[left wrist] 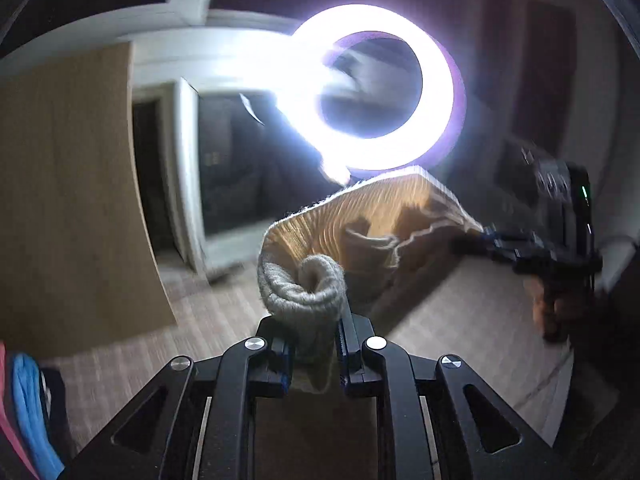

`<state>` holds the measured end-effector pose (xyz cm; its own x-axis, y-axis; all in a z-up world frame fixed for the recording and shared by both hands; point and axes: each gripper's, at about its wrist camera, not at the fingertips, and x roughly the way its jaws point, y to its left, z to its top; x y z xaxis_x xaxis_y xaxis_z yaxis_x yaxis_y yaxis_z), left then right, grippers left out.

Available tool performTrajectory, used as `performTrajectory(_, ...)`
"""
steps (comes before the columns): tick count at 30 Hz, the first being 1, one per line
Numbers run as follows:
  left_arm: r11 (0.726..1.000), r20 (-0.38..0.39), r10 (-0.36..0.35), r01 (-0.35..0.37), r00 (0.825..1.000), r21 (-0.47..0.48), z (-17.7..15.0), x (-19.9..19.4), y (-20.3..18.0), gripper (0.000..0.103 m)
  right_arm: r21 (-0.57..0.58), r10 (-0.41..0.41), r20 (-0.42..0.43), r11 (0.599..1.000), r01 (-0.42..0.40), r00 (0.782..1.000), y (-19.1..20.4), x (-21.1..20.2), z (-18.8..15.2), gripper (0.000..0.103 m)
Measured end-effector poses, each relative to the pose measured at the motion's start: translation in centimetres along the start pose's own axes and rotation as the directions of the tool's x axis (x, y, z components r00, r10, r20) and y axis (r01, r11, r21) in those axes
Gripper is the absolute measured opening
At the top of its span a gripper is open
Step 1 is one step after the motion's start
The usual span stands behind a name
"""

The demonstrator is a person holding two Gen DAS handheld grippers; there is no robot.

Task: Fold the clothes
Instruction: 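Grasp the folded end with both grippers and flip it over onto the cardigan, then release both grippers and smooth the folded cardigan flat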

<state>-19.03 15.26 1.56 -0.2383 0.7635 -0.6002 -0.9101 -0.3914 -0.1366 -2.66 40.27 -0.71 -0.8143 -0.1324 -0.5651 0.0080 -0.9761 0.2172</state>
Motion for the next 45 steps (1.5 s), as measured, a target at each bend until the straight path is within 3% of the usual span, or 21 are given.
performTrajectory(2,0.998,-0.128,-0.060,0.055,0.990,-0.040,-5.2,-0.1,-1.4,0.020,0.008,-0.004,-0.108,1.000,0.005,0.994,0.9,-0.3,-5.2,0.022)
performTrajectory(5,0.991,-0.337,-0.098,0.062,0.937,-0.114,-12.7,-0.4,-2.7,0.021,0.017,-0.034,-0.297,0.999,0.041,0.954,1.9,-0.8,-12.1,0.026)
performTrajectory(7,0.988,-0.402,-0.100,0.045,0.910,-0.146,-16.3,-2.2,-3.3,0.019,0.025,-0.053,-0.392,0.997,0.068,0.919,2.3,-2.4,-15.8,0.026)
performTrajectory(9,0.984,-0.424,-0.109,0.038,0.899,-0.172,-17.9,-3.9,-3.5,0.019,0.049,-0.070,-0.410,0.994,0.098,0.909,2.3,-4.7,-17.3,0.026)
performTrajectory(11,0.983,-0.406,-0.105,0.034,0.908,-0.178,-18.0,-5.5,-3.7,0.019,0.088,-0.078,-0.399,0.988,0.123,0.914,2.2,-6.9,-17.7,0.033)
performTrajectory(13,0.983,-0.363,-0.098,0.034,0.927,-0.179,-17.5,-6.4,-3.6,0.022,0.153,-0.043,-0.349,0.983,0.103,0.936,1.9,-7.9,-16.8,0.037)
performTrajectory(15,0.981,-0.327,-0.081,0.017,0.942,-0.192,-16.8,-5.6,-2.7,0.022,0.191,-0.018,-0.313,0.978,0.081,0.950,1.8,-7.4,-15.7,0.037)
performTrajectory(17,0.981,-0.315,-0.073,0.010,0.946,-0.195,-16.7,-4.5,-2.4,0.023,0.192,-0.005,-0.317,0.979,0.069,0.948,2.3,-5.8,-14.9,0.037)
performTrajectory(21,0.985,-0.350,-0.004,-0.056,0.937,-0.161,-17.3,-0.3,-2.1,0.023,0.131,-0.009,-0.326,0.990,0.055,0.945,3.8,-2.2,-13.9,0.037)
performTrajectory(24,0.985,-0.349,0.011,-0.070,0.937,-0.156,-17.6,2.1,-2.1,0.024,0.179,0.007,-0.324,0.982,0.054,0.946,3.1,0.3,-13.7,0.037)
performTrajectory(26,0.988,-0.402,0.043,-0.099,0.914,-0.120,-18.2,3.7,-2.5,0.023,0.190,0.033,-0.374,0.981,0.041,0.927,2.9,2.5,-14.4,0.037)
performTrajectory(28,0.991,-0.435,0.074,-0.116,0.897,-0.070,-18.6,4.1,-2.8,0.027,0.118,0.017,-0.484,0.992,0.046,0.875,3.7,4.4,-15.7,0.037)
performTrajectory(30,0.989,-0.443,0.094,-0.136,0.892,-0.064,-18.2,3.4,-2.3,0.027,0.052,0.001,-0.486,0.998,0.028,0.874,4.3,3.7,-15.3,0.037)
performTrajectory(31,0.986,-0.435,0.101,-0.148,0.895,-0.076,-17.7,2.8,-1.9,0.026,0.044,0.005,-0.472,0.999,0.018,0.882,4.3,3.0,-14.7,0.037)
performTrajectory(33,0.976,-0.389,0.086,-0.155,0.917,-0.151,-16.1,1.6,-0.4,0.025,0.099,0.032,-0.406,0.995,0.009,0.913,3.0,1.2,-12.9,0.037)
performTrajectory(34,0.970,-0.375,0.081,-0.160,0.924,-0.183,-15.4,1.6,0.3,0.029,0.120,0.029,-0.376,0.993,0.017,0.926,2.2,0.8,-12.1,0.041)
performTrajectory(35,0.963,-0.366,0.079,-0.165,0.927,-0.211,-14.7,1.9,1.0,0.031,0.136,0.024,-0.351,0.990,0.026,0.936,1.4,0.6,-11.4,0.052)
performTrajectory(38,0.941,-0.354,0.062,-0.173,0.933,-0.291,-13.2,3.1,2.8,0.033,0.158,-0.004,-0.317,0.986,0.058,0.948,-1.0,1.5,-9.4,0.056)
performTrajectory(42,0.911,-0.391,-0.006,-0.156,0.921,-0.382,-13.2,6.0,4.0,0.034,0.171,-0.010,-0.356,0.982,0.076,0.935,-3.4,4.1,-9.2,0.056)
performTrajectory(45,0.892,-0.412,-0.029,-0.163,0.911,-0.421,-13.9,6.7,4.1,0.042,0.185,0.003,-0.408,0.979,0.079,0.913,-4.4,5.6,-10.2,0.056)
